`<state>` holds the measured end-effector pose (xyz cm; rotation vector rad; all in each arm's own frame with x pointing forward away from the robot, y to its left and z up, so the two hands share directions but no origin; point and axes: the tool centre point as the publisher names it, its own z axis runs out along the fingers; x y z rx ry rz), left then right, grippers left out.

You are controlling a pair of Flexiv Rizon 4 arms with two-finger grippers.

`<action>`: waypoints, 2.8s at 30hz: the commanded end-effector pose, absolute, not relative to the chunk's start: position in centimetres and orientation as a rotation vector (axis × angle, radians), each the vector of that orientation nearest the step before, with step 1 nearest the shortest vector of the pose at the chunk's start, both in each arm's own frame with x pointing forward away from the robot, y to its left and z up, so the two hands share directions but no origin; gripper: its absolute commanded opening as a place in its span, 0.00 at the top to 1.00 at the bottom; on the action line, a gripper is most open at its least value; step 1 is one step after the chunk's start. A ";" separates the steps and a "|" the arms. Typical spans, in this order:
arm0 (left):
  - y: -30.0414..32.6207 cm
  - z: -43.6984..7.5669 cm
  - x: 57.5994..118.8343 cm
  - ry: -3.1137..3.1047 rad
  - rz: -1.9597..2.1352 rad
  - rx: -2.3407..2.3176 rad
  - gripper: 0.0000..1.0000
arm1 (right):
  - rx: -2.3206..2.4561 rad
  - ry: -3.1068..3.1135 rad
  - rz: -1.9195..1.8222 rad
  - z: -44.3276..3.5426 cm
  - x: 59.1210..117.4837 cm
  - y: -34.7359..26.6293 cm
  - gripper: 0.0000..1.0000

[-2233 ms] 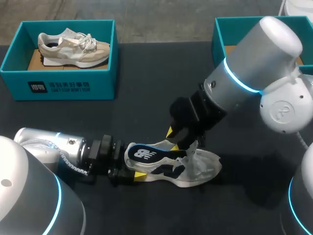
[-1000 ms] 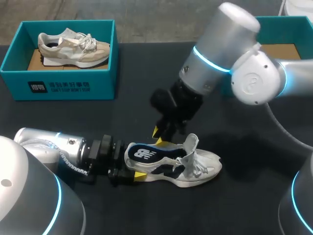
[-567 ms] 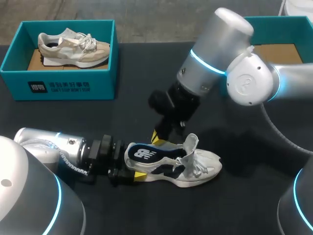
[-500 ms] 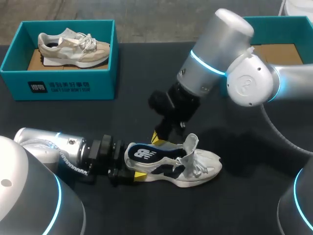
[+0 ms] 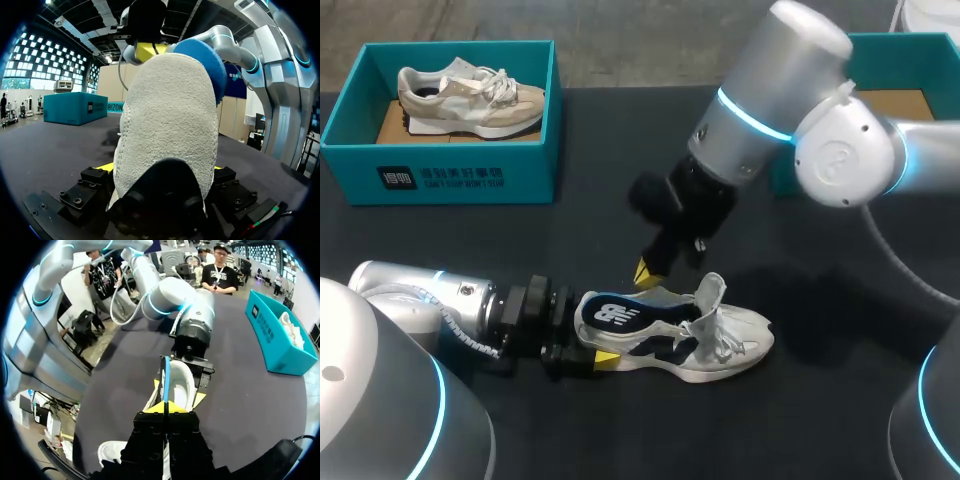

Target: Take the shoe out of the shoebox, open the shoe tongue, remove and reinsert the insole, then place the shoe into the shoebox

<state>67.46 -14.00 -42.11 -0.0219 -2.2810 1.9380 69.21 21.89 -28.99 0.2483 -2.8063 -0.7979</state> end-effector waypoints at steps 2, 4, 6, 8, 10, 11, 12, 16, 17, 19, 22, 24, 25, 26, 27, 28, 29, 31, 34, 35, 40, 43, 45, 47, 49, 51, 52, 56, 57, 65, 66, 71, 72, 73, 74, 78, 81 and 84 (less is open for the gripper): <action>-14.1 -42.3 67.6 -2.282 1.937 -0.022 1.00 | 0.229 -2.832 -0.793 -27.0 68.6 20.4 1.00; -14.1 -42.3 67.6 -2.282 1.937 -0.022 1.00 | 0.216 -2.841 -0.786 -26.5 68.6 20.1 1.00; -14.1 -42.3 67.6 -2.282 1.937 -0.022 1.00 | 0.205 -2.851 -0.779 -26.1 68.6 19.9 1.00; -14.1 -42.3 67.6 -2.282 1.937 -0.022 1.00 | 0.193 -2.859 -0.773 -25.6 68.6 19.6 1.00; -14.1 -42.3 67.6 -2.282 1.937 -0.022 1.00 | 0.181 -2.873 -0.766 -25.3 68.5 19.4 1.00; -14.1 -42.3 67.6 -2.282 1.937 -0.022 1.00 | 0.180 -2.875 -0.767 -25.1 68.4 19.3 1.00; -14.1 -42.3 67.6 -2.282 1.937 -0.022 1.00 | 0.179 -2.876 -0.766 -25.1 68.4 19.3 0.96; -14.1 -42.3 67.6 -2.282 1.937 -0.022 1.00 | 0.201 -2.866 -0.755 -25.1 68.4 19.7 0.74; -14.1 -42.3 67.6 -2.282 1.937 -0.022 1.00 | 0.213 -2.861 -0.753 -25.2 68.4 20.0 0.72; -14.1 -42.3 67.6 -2.282 1.937 -0.022 1.00 | 0.225 -2.852 -0.749 -25.4 68.5 20.4 0.71; -14.1 -42.3 67.6 -2.282 1.937 -0.022 1.00 | 0.246 -2.838 -0.746 -25.9 68.5 21.0 0.66; -14.1 -42.3 67.6 -2.282 1.937 -0.022 1.00 | 0.258 -2.828 -0.754 -26.4 68.4 21.4 0.67; -14.1 -42.3 67.6 -2.282 1.937 -0.022 1.00 | 0.255 -2.825 -0.755 -26.7 68.4 21.6 0.68; -14.1 -42.3 67.6 -2.282 1.937 -0.022 1.00 | 0.242 -2.824 -0.752 -26.9 68.3 21.8 0.68; -14.1 -42.3 67.6 -2.282 1.937 -0.022 1.00 | 0.233 -2.824 -0.750 -27.1 68.3 22.0 0.68; -14.1 -42.3 67.6 -2.282 1.937 -0.022 1.00 | 0.221 -2.825 -0.748 -27.3 68.3 22.1 0.69; -14.1 -42.3 67.6 -2.282 1.937 -0.022 1.00 | 0.203 -2.828 -0.741 -27.5 68.3 22.2 0.69; -14.1 -42.3 67.6 -2.282 1.937 -0.022 1.00 | 0.190 -2.829 -0.738 -27.8 68.3 22.4 0.69; -14.1 -42.3 67.6 -2.282 1.937 -0.022 1.00 | 0.180 -2.827 -0.750 -28.2 68.1 22.6 0.68; -14.1 -42.3 67.6 -2.282 1.937 -0.022 1.00 | 0.177 -2.829 -0.753 -28.3 68.0 22.6 0.67; -14.1 -42.3 67.6 -2.282 1.937 -0.022 1.00 | 0.177 -2.823 -0.773 -29.1 67.7 22.9 0.65; -14.1 -42.3 67.6 -2.282 1.937 -0.022 1.00 | 0.174 -2.817 -0.788 -29.7 67.6 23.1 0.64; -14.1 -42.3 67.6 -2.282 1.937 -0.022 1.00 | 0.171 -2.810 -0.799 -30.3 67.7 23.3 0.63; -14.1 -42.3 67.6 -2.282 1.937 -0.022 1.00 | 0.168 -2.802 -0.812 -30.9 67.9 23.4 0.62; -14.1 -42.3 67.6 -2.282 1.937 -0.022 1.00 | 0.130 -2.806 -0.795 -31.5 68.2 23.5 0.62; -14.1 -42.3 67.6 -2.282 1.937 -0.022 1.00 | 0.099 -2.810 -0.786 -32.0 68.3 23.5 0.59; -14.1 -42.3 67.6 -2.282 1.937 -0.022 1.00 | 0.079 -2.813 -0.777 -32.3 68.3 23.4 0.58; -14.1 -42.3 67.6 -2.282 1.937 -0.022 1.00 | 0.061 -2.804 -0.782 -33.0 68.5 23.4 0.57; -14.1 -42.3 67.6 -2.282 1.937 -0.022 1.00 | 0.062 -2.801 -0.786 -33.0 68.5 23.4 0.57; -14.1 -42.3 67.6 -2.282 1.937 -0.022 1.00 | 0.045 -2.802 -0.781 -33.2 68.3 23.8 0.58; -14.1 -42.3 67.6 -2.282 1.937 -0.022 1.00 | 0.040 -2.800 -0.779 -33.3 68.2 23.9 0.59; -14.1 -42.3 67.6 -2.282 1.937 -0.022 1.00 | 0.021 -2.796 -0.775 -33.5 67.8 24.2 0.60; -14.1 -42.3 67.6 -2.282 1.937 -0.022 1.00 | 0.018 -2.796 -0.775 -33.4 67.7 24.2 0.60; -14.1 -42.3 67.6 -2.282 1.937 -0.022 1.00 | 0.013 -2.798 -0.770 -33.3 67.6 24.3 0.60; -14.1 -42.3 67.6 -2.282 1.937 -0.022 1.00 | 0.013 -2.800 -0.767 -33.2 67.5 24.4 0.61; -14.1 -42.3 67.6 -2.282 1.937 -0.022 1.00 | 0.010 -2.812 -0.760 -32.8 67.3 24.6 0.62; -14.1 -42.3 67.6 -2.282 1.937 -0.022 1.00 | 0.005 -2.823 -0.755 -32.6 67.1 24.6 0.63; -14.1 -42.3 67.6 -2.282 1.937 -0.022 1.00 | -0.006 -2.830 -0.761 -32.5 66.9 24.3 0.63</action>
